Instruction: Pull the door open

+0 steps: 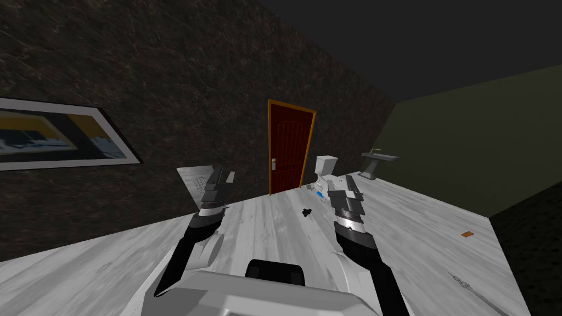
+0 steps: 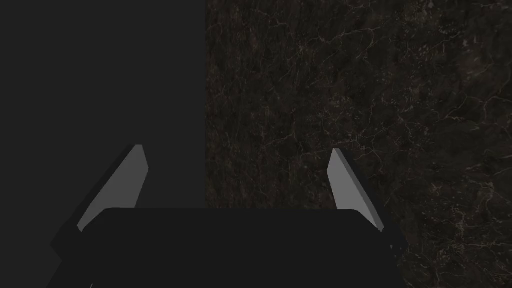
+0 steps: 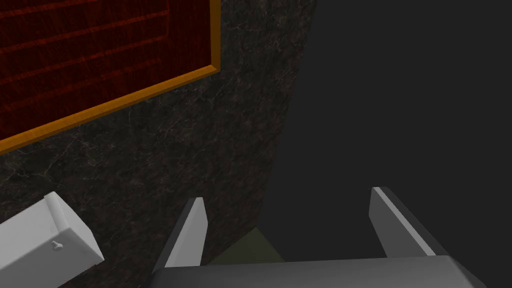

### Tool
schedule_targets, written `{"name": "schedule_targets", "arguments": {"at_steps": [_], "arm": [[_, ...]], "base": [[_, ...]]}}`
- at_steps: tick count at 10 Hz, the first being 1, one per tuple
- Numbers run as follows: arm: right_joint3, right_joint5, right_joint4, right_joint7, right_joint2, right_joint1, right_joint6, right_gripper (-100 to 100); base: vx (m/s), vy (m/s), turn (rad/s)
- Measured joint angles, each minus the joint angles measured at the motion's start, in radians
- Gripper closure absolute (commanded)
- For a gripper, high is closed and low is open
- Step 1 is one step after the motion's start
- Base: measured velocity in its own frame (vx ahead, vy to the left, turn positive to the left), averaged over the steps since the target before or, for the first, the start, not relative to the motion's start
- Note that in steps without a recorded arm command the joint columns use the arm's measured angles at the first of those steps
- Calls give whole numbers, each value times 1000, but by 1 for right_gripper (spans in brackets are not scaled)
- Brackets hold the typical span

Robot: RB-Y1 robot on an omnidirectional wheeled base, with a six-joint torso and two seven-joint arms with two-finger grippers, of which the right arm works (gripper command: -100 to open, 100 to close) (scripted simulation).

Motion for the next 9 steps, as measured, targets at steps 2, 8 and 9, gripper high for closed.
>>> {"name": "schedule_targets", "arguments": {"at_steps": [2,8,9], "arm": [[3,-9,27,-31,-15,-15,3,-100],[12,-40,115,-143,-59,-54,2,-100],[16,-44,131,-160,-63,-60,0,-100]], "base": [[88,34,32],[94,26,45],[78,23,40]]}}
